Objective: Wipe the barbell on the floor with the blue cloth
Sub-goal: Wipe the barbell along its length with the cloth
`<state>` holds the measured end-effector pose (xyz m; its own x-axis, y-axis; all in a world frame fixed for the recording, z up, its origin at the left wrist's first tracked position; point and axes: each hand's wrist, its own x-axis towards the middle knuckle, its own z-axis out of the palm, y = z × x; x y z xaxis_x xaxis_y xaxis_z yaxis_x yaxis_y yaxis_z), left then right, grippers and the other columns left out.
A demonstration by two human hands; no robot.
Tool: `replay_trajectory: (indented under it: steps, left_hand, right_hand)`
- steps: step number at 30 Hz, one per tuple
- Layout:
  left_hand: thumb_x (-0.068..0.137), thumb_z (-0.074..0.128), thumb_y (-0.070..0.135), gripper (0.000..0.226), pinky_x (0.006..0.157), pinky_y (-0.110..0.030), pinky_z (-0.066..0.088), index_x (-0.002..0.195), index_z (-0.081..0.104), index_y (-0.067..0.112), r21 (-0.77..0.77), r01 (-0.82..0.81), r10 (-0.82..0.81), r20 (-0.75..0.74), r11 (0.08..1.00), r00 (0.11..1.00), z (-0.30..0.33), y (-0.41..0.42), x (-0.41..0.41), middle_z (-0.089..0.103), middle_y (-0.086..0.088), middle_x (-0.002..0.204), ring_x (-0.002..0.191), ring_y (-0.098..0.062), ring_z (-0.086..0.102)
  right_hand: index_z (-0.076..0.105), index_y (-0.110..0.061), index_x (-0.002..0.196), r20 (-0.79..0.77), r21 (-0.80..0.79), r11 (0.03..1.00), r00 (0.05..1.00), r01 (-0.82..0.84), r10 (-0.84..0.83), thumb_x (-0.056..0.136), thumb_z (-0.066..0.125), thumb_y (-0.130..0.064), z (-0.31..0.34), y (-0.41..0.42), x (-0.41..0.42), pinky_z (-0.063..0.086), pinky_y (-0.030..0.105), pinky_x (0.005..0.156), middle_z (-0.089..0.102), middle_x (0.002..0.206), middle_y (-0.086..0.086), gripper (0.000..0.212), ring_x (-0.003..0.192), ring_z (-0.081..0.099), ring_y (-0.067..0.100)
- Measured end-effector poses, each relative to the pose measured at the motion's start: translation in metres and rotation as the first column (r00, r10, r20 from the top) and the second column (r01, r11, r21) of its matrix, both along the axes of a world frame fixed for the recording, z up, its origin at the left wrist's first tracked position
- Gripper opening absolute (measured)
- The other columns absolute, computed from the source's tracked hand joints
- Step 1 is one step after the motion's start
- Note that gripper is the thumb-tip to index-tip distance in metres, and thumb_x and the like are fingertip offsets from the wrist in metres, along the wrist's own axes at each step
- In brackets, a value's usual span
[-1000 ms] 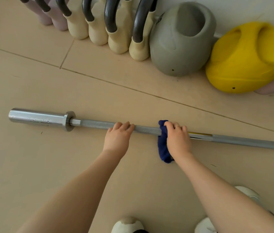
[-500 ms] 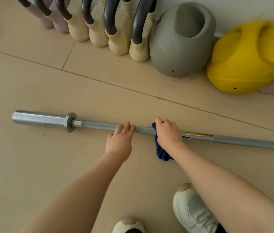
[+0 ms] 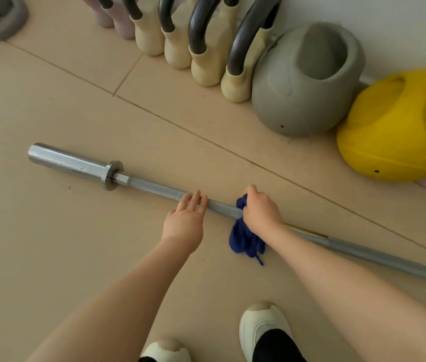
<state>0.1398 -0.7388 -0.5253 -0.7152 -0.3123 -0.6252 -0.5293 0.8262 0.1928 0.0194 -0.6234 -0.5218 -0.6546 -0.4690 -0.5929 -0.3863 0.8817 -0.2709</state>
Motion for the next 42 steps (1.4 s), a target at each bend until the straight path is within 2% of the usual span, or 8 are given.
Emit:
replay_trajectory:
  steps: [4, 9, 14, 18, 25, 31, 36, 42]
  left_hand:
    - [0.092, 0.035, 0.0, 0.074, 0.11, -0.034, 0.029, 0.151, -0.003, 0.023, 0.026, -0.033, 0.031, 0.056, 0.999, 0.998, 0.005, -0.002, 0.0, -0.011, 0.008, 0.158, 0.146, -0.013, -0.008]
    - [0.091, 0.032, -0.001, 0.073, 0.111, -0.035, 0.03, 0.151, 0.0, 0.025, 0.056, -0.044, 0.039, 0.083, 0.997, 0.996, 0.009, -0.003, 0.003, -0.01, 0.009, 0.158, 0.146, -0.012, -0.008]
    - [0.09, 0.03, -0.004, 0.074, 0.109, -0.033, 0.031, 0.151, -0.001, 0.024, 0.059, -0.118, 0.112, 0.098, 0.991, 0.989, 0.014, 0.007, 0.004, -0.012, 0.009, 0.158, 0.146, -0.011, -0.009]
    - [0.09, 0.029, -0.003, 0.073, 0.11, -0.032, 0.033, 0.151, -0.001, 0.026, 0.05, -0.156, 0.15, 0.105, 0.986, 0.983, 0.015, 0.009, 0.003, -0.012, 0.01, 0.158, 0.146, -0.01, -0.008]
    - [0.09, 0.027, -0.004, 0.073, 0.113, -0.035, 0.029, 0.151, -0.001, 0.025, 0.039, -0.17, 0.162, 0.157, 0.985, 0.974, 0.018, 0.014, -0.003, -0.012, 0.009, 0.158, 0.146, -0.012, -0.008]
    - [0.091, 0.031, 0.0, 0.073, 0.114, -0.035, 0.024, 0.151, -0.001, 0.027, 0.039, -0.125, 0.119, 0.132, 0.991, 0.984, 0.01, 0.008, 0.006, -0.012, 0.011, 0.158, 0.146, -0.009, -0.008]
    - [0.093, 0.034, 0.005, 0.07, 0.116, -0.032, 0.014, 0.15, 0.001, 0.028, 0.008, -0.052, 0.052, 0.05, 0.999, 0.997, 0.005, 0.001, 0.015, -0.007, 0.01, 0.159, 0.146, -0.011, -0.002]
    - [0.094, 0.036, 0.008, 0.062, 0.111, -0.034, 0.021, 0.149, 0.015, 0.026, -0.044, 0.096, -0.097, -0.03, 0.994, 0.995, 0.0, -0.017, 0.011, 0.012, 0.006, 0.157, 0.143, -0.018, 0.012]
  right_hand:
    - [0.045, -0.009, 0.108, 0.046, -0.185, 0.976, 0.991, -0.118, 0.128, 0.091, 0.039, -0.005, -0.004, -0.045, 0.02, 0.042, 0.037, 0.073, 0.059, 0.107, 0.017, 0.018, 0.095, 0.056, 0.036]
    - [0.053, -0.013, 0.109, -0.149, -0.063, 0.938, 0.932, -0.341, 0.329, 0.091, 0.041, -0.009, -0.008, 0.009, 0.013, 0.038, 0.038, 0.07, 0.057, 0.108, 0.013, 0.022, 0.101, 0.051, 0.033]
    - [0.053, -0.009, 0.104, -0.089, -0.161, 0.975, 0.986, -0.154, 0.141, 0.091, 0.041, -0.009, -0.015, -0.004, 0.021, 0.04, 0.04, 0.076, 0.059, 0.104, 0.015, 0.017, 0.096, 0.054, 0.034]
    - [0.053, -0.009, 0.099, -0.072, -0.293, 0.931, 0.976, -0.218, 0.206, 0.089, 0.045, -0.006, -0.023, -0.021, 0.026, 0.04, 0.039, 0.073, 0.059, 0.1, 0.014, 0.013, 0.092, 0.053, 0.034]
    - [0.055, -0.008, 0.1, -0.06, -0.169, 0.971, 0.985, -0.168, 0.16, 0.091, 0.045, -0.012, -0.018, 0.023, 0.002, 0.044, 0.043, 0.076, 0.061, 0.102, 0.016, 0.014, 0.093, 0.056, 0.036]
    - [0.051, -0.008, 0.109, 0.074, -0.396, 0.913, 0.988, -0.092, 0.132, 0.086, 0.047, -0.001, -0.018, -0.029, 0.042, 0.039, 0.034, 0.08, 0.053, 0.117, 0.014, 0.025, 0.104, 0.047, 0.03]
    - [0.058, -0.013, 0.105, -0.229, -0.223, 0.899, 0.917, -0.376, 0.327, 0.073, 0.064, -0.004, -0.021, 0.003, 0.036, 0.047, 0.038, 0.067, 0.058, 0.116, 0.013, 0.034, 0.088, 0.056, 0.036]
    - [0.055, -0.011, 0.105, -0.194, -0.085, 0.994, 0.98, -0.064, 0.047, 0.088, 0.043, -0.007, -0.015, 0.005, 0.033, 0.038, 0.037, 0.067, 0.056, 0.106, 0.016, 0.021, 0.09, 0.055, 0.037]
